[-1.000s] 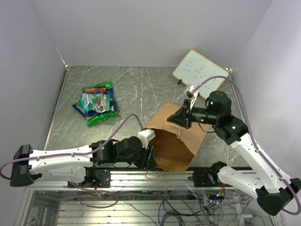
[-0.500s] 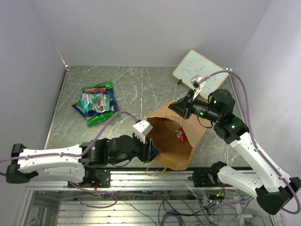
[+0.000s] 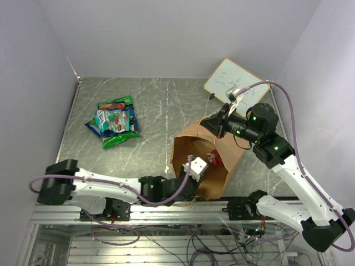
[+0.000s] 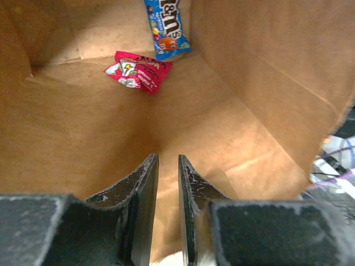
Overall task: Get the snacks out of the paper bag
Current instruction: Take out the snack from the paper bag.
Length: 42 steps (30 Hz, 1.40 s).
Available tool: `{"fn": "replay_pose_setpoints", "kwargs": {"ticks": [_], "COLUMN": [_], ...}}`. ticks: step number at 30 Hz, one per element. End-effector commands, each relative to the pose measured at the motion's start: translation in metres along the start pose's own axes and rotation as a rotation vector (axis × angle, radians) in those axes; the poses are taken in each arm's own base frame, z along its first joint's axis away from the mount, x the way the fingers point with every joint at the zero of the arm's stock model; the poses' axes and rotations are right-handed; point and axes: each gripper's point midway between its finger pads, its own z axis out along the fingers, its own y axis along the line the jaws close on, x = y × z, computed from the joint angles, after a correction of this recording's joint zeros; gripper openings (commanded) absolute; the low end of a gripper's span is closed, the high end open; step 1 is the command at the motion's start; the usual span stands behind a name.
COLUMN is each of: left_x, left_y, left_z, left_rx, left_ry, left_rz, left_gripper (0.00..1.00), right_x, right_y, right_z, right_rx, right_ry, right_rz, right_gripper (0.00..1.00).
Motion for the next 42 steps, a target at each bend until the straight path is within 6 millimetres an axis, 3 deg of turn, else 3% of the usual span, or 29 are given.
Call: {"fn": "replay_pose_setpoints", "kwargs": {"ticks": [1, 8, 14, 18, 25, 29, 32, 35, 42], "left_x": [-0.006, 0.003, 0.004, 0.009, 0.030, 0.041, 0.042, 0.040, 0.021], "left_y": [-0.002, 0.018, 0.013, 0.010, 0.033, 0.042, 0.041, 0.043, 0.033], "left_z": [0.032, 0.075, 0.108, 0.125, 0.162, 0.179, 0.179, 0.172, 0.134], "left_rx": [-0.063, -0.098, -0.128, -0.145, -0.242, -0.261, -0.246, -0.245, -0.154], "left_ry": [-0.062, -0.046, -0.044, -0.041, 0.007, 0.050, 0.069, 0.081, 0.135], "left_rz": [0.014, -0.006, 0.015, 0.029, 0.075, 0.118, 0.145, 0.146, 0.085], "left_gripper": [0.31, 0.52, 0.72, 0.96, 1.00, 0.92, 0.77, 0.47, 0.23], "right_x": [-0.012, -0.016, -0.019, -0.021, -0.024, -0.023, -0.021, -0.018, -0.011], "right_y": [0.005, 0.007, 0.011, 0.015, 0.020, 0.022, 0.021, 0.019, 0.012], "right_z": [-0.005, -0.009, -0.012, -0.014, -0.016, -0.018, -0.020, -0.021, -0.021], "right_rx": [-0.006, -0.006, -0.017, -0.032, -0.053, -0.056, -0.053, -0.044, -0.020], "right_ry": [-0.021, -0.014, -0.007, -0.007, -0.009, -0.002, 0.007, 0.012, 0.023], "right_rz": [-0.039, -0.065, -0.078, -0.077, -0.066, -0.071, -0.081, -0.092, -0.117], "right_gripper": [0.00, 0.00, 0.00, 0.00, 0.00, 0.00, 0.00, 0.00, 0.00]}}
